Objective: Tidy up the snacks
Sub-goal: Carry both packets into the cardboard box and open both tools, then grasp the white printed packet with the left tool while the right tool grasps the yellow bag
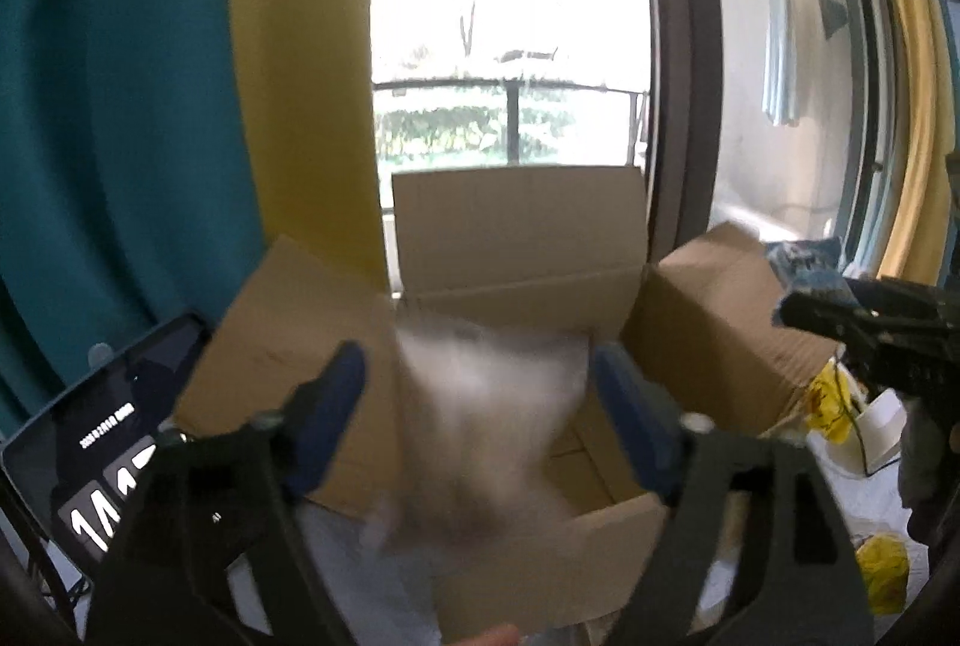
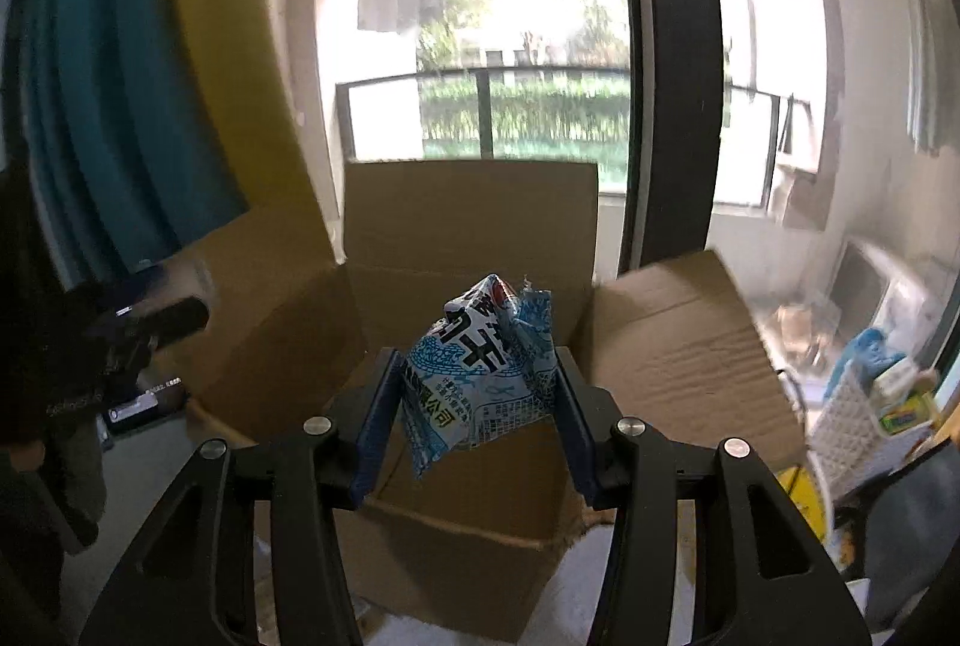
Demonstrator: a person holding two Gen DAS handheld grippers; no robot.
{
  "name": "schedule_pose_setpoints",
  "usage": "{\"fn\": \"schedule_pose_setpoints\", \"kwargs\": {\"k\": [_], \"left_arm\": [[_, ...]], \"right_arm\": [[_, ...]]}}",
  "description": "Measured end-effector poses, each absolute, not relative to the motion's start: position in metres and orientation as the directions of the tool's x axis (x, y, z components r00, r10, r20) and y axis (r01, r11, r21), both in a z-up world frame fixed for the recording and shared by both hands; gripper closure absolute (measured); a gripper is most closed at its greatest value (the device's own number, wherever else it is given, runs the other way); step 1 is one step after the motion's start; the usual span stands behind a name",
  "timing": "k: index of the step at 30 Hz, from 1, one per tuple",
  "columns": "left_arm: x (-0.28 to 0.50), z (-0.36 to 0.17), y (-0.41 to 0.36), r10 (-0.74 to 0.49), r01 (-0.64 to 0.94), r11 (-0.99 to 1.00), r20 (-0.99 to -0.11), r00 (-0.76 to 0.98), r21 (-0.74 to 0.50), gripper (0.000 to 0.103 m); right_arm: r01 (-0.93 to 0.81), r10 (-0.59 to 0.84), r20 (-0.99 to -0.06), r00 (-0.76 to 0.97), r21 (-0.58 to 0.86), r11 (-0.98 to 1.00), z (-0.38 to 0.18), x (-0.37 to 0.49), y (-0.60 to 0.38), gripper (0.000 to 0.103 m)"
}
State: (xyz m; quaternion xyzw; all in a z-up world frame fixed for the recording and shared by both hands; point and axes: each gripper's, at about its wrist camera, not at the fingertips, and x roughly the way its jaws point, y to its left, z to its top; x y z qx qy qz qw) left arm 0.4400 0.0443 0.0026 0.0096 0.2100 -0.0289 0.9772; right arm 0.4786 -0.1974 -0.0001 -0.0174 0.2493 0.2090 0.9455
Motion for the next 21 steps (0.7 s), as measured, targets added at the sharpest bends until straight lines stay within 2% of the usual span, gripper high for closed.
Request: {"fn": "schedule_pose_setpoints", "kwargs": {"k": [2,3,4,12,21], "left_arm": [[0.441,0.002,0.043,-0.051,0.058,0.998,-0.405,0.913,0.004,0.010],[0.440,0.002,0.041,-0.052,0.059,0.998,-0.404,0.913,0.004,0.009],[0.439,0.002,0.041,-0.053,0.059,0.998,-0.404,0.913,0.002,0.009],[0.399,0.014,0.050,-0.061,0.054,0.998,-0.374,0.925,-0.029,0.009],[0.336,0.016,0.057,-0.068,0.053,0.997,-0.379,0.923,-0.050,0.009]], "right_arm": [[-0.386,0.383,-0.495,0.780,0.102,0.917,-0.004,0.491,-0.199,0.034],[-0.381,0.385,-0.491,0.782,0.113,0.918,-0.005,0.492,-0.201,0.024],[-0.372,0.380,-0.485,0.788,0.118,0.921,-0.005,0.492,-0.203,0.023],[-0.376,0.372,-0.492,0.787,0.096,0.922,-0.002,0.457,-0.213,0.023],[-0.406,0.394,-0.506,0.767,0.092,0.909,-0.003,0.397,-0.215,0.023]]}}
